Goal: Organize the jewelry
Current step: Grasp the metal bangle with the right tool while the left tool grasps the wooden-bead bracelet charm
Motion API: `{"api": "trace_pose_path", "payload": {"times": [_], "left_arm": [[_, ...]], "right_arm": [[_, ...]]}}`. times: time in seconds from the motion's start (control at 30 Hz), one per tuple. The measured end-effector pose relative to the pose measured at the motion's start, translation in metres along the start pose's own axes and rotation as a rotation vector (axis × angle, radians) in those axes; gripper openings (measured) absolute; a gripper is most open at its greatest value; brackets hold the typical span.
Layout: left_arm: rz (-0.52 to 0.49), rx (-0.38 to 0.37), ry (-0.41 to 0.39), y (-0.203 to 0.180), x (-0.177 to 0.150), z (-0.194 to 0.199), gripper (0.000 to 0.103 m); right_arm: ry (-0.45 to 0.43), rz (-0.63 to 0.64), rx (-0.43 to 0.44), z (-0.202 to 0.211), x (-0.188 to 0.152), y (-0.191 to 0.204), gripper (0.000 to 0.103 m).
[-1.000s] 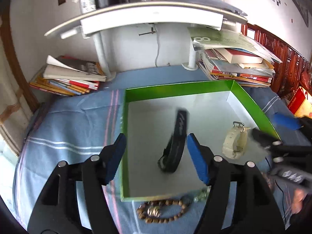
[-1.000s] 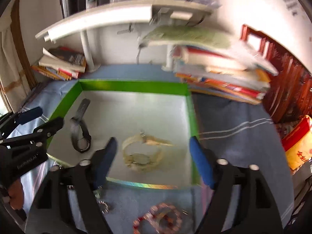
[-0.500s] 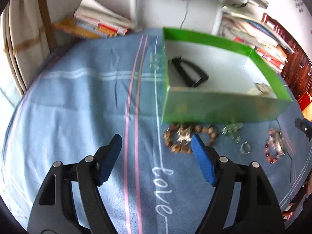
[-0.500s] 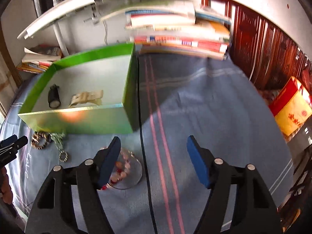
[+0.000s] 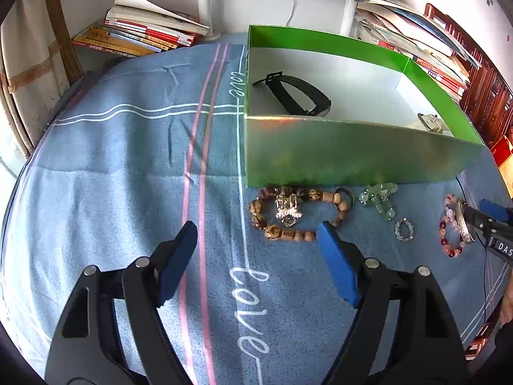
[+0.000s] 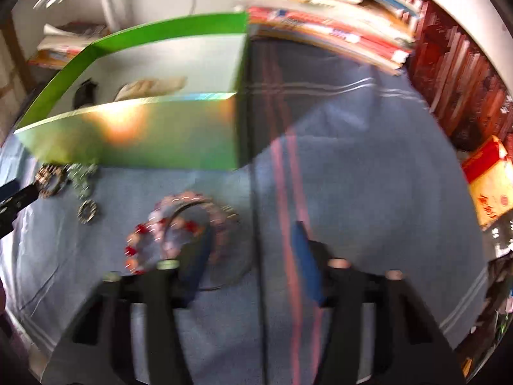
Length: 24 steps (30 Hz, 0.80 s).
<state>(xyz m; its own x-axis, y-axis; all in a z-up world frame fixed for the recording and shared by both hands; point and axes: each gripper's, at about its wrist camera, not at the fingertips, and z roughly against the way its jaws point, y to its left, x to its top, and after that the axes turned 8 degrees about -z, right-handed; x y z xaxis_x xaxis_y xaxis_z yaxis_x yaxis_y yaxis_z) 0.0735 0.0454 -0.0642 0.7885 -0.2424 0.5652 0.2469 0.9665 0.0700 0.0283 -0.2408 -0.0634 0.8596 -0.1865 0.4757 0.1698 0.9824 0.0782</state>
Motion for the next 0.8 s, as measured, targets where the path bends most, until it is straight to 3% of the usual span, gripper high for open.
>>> {"api": "trace_pose_path", "payload": {"times": [0.13, 0.37, 0.63, 0.8], "left_arm": [[-0.009, -0.004, 0.003, -0.002, 0.000, -0.002, 0.078], [-0.012, -0.021, 0.020, -0.007, 0.000, -0.009, 0.079], [0.038, -0.051, -0.023, -0.001, 0.007, -0.005, 0.078], [0.004, -0.040, -0.032, -0.009, 0.011, -0.006, 0.066]], "right_arm": [[-0.010, 0.043, 0.033, 0.000, -0.007, 0.017, 0.017], [0.001, 0.135, 0.178, 0.001, -0.020, 0.063, 0.016], [-0.014, 0.116, 0.162, 0.005, -0.020, 0.065, 0.019], [-0.043, 0.121, 0.137, 0.011, -0.022, 0.063, 0.019]]}}
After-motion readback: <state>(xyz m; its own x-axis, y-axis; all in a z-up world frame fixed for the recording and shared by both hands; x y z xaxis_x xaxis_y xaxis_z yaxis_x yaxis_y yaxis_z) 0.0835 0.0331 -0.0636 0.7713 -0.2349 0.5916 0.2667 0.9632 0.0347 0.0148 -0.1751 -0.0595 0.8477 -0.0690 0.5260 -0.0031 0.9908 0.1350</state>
